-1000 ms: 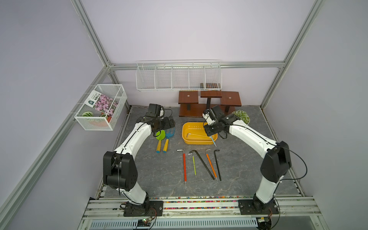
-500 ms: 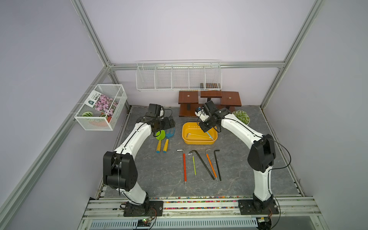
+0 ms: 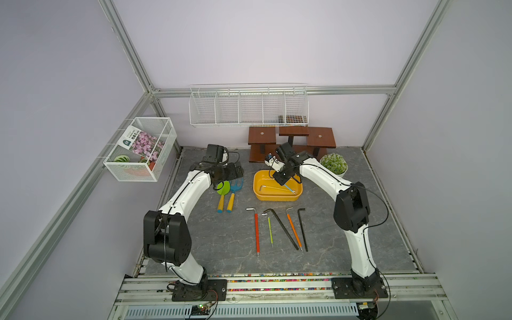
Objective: Put the hex key on the desktop into the storage box
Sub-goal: Place the Allen key in the storage box.
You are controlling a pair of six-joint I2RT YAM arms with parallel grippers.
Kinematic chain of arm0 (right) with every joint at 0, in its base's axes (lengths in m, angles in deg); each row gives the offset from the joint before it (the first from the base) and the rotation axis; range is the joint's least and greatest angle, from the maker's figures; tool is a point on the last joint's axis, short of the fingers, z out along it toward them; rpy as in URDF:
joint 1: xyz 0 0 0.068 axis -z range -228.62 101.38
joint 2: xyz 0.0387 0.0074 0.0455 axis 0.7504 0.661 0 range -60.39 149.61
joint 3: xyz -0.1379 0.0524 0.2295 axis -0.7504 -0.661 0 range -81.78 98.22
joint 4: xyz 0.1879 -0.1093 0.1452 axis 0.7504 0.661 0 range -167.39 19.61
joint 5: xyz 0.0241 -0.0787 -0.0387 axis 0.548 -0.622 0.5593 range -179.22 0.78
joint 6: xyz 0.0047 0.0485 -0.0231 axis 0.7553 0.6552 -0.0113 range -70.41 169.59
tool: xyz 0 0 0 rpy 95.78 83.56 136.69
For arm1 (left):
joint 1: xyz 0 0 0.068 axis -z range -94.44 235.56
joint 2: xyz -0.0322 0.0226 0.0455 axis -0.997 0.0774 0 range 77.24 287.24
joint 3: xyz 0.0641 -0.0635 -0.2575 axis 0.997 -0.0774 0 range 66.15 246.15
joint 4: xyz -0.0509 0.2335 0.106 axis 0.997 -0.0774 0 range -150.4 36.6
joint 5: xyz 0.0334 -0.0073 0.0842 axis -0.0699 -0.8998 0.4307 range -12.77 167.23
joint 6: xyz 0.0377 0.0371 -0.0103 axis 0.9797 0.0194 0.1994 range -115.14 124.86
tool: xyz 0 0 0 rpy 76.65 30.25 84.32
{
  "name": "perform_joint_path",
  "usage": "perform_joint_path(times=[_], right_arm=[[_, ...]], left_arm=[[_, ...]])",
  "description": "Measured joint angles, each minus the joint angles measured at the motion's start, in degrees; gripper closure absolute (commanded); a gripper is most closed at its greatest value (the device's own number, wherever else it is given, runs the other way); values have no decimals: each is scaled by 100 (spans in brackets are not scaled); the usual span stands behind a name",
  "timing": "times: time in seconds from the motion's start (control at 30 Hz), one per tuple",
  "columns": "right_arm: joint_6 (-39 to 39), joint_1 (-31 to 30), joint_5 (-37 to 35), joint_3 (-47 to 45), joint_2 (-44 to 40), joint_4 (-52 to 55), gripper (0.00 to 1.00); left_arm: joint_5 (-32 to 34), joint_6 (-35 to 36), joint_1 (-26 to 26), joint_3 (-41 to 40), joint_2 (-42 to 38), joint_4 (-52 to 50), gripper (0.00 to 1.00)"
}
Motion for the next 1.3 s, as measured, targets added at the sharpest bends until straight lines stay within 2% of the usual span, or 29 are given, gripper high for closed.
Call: perform_joint_path(times=[0.33, 0.97, 1.13, 1.3], right_arm=[[-271, 0, 136, 525, 555, -201, 100], [-420, -184, 420, 549, 944, -382, 97], [-323, -221, 560, 549, 951, -398, 90], [-144, -227, 704, 549, 957, -402, 76]], left_arm=[[-44, -39, 0, 0, 118, 2, 0], [-70, -39, 0, 0, 181, 4, 0], [-114, -37, 0, -9, 179, 48, 0], [-192, -37, 0, -35, 179, 118, 0]])
